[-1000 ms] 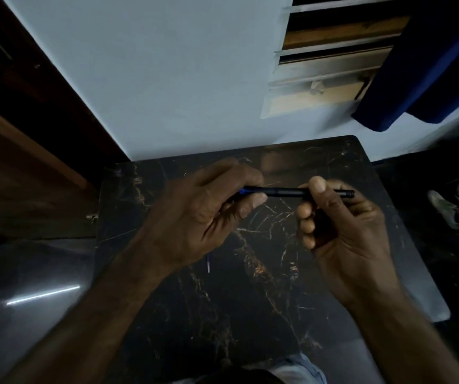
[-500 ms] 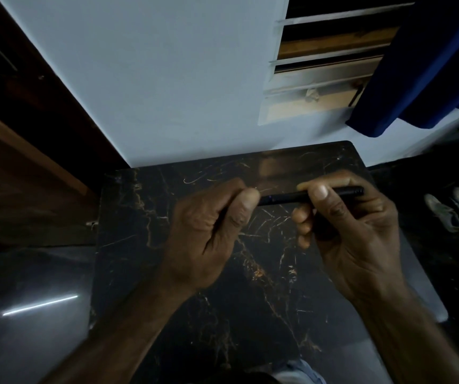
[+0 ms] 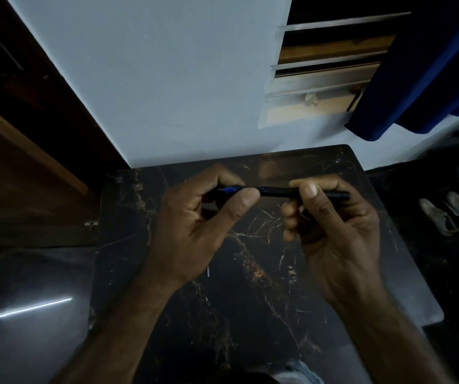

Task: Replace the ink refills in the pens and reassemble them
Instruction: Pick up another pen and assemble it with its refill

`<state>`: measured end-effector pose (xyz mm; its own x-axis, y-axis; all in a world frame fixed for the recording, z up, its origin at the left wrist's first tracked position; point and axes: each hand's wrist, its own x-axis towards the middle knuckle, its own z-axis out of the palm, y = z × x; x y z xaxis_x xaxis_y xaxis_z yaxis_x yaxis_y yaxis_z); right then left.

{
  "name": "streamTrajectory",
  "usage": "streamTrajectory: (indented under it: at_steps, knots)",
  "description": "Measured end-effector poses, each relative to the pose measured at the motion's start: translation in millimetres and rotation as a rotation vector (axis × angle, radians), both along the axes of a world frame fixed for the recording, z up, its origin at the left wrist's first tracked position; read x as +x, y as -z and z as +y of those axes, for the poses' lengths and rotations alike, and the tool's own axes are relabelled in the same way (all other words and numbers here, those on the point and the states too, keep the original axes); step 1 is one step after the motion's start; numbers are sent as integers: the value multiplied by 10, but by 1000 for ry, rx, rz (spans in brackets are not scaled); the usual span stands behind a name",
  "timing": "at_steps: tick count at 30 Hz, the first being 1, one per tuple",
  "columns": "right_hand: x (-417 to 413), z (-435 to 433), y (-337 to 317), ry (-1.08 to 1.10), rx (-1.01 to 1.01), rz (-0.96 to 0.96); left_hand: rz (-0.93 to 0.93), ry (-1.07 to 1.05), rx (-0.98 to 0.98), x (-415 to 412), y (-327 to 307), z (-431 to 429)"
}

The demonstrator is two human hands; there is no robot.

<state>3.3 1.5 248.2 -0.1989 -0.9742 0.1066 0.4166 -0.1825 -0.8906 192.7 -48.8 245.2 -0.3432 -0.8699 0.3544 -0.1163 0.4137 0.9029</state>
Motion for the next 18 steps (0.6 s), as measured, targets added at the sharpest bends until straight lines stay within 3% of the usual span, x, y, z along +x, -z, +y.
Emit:
streamTrajectory:
  at_steps: [6, 10, 14, 16, 18]
  knots:
    - [-14, 20, -54, -104, -16, 32, 128, -45, 214, 43, 13, -66]
    - [-96, 21, -95, -95, -5, 29, 247, 91, 148, 58, -7, -54]
    - [-185, 7, -97, -125, -13, 57, 187, -103, 83, -46, 30, 23]
    - [-219, -5, -100, -152, -12, 43, 192, -215, 161, -124, 29, 47]
    - [-270, -30, -111, -159, -13, 20, 298, -141, 279, -171, -10, 68]
